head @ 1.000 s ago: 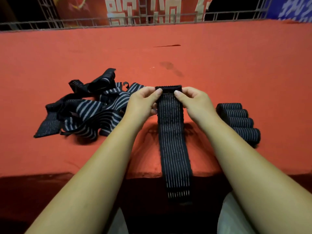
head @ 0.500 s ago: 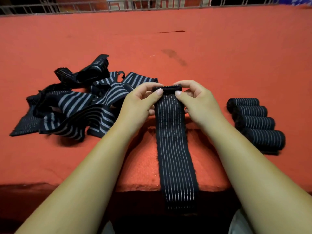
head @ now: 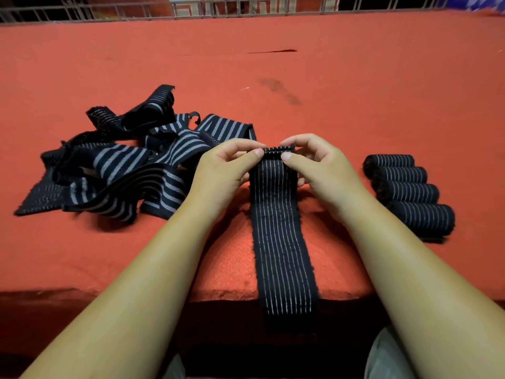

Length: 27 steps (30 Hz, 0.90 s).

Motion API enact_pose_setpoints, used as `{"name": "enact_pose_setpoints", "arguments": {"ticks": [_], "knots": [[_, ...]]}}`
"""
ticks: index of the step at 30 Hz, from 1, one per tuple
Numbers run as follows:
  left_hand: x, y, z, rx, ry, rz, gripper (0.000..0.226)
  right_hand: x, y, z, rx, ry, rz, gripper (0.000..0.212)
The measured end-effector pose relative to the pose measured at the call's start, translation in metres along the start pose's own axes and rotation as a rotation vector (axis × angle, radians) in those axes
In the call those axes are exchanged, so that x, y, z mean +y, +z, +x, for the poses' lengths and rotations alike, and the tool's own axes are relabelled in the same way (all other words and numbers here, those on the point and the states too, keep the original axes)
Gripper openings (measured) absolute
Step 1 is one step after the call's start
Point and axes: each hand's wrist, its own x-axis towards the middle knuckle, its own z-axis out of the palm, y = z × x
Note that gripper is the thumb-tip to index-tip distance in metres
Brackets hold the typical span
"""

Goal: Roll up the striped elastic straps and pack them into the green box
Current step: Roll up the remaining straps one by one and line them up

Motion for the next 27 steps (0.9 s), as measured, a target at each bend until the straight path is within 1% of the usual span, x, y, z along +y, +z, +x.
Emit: {"name": "enact_pose_setpoints", "arguments": {"ticks": [3,7,11,14,17,20,23,27], "knots": [[0.001,0.000,-0.001,-0.026,0.001,-0.021,0.013,0.002,-0.004,0.000,0.036,-0.012,0.018,0.012],[0.000,0.000,0.000,-0.024,-0.024,-0.097,0.021,0.005,-0.006,0.004,0.037,0.010,-0.004,0.020],[-0.001,0.001,0.003,-0.027,-0.055,-0.099,0.036,0.007,-0.007,0.005,0.043,-0.025,-0.084,0.011],[-0.003,0.002,0.003,-0.027,-0.045,-0.006,0.029,0.006,-0.008,0.004,0.055,-0.051,-0.111,0.011],[-0.003,0.003,0.001,-0.021,-0.037,0.006,0.021,0.004,-0.010,0.002,0.030,-0.058,-0.147,0.011],[-0.003,0.002,0.001,-0.007,-0.040,0.026,0.021,0.003,-0.013,0.001,0.014,-0.032,-0.117,0.011],[-0.004,0.001,0.001,-0.013,-0.060,0.010,0.023,0.003,-0.013,0.000,0.036,0.018,-0.098,0.021],[-0.003,0.002,0.001,-0.045,-0.085,-0.044,0.023,0.005,-0.011,0.001,0.017,0.045,0.002,0.016]]}}
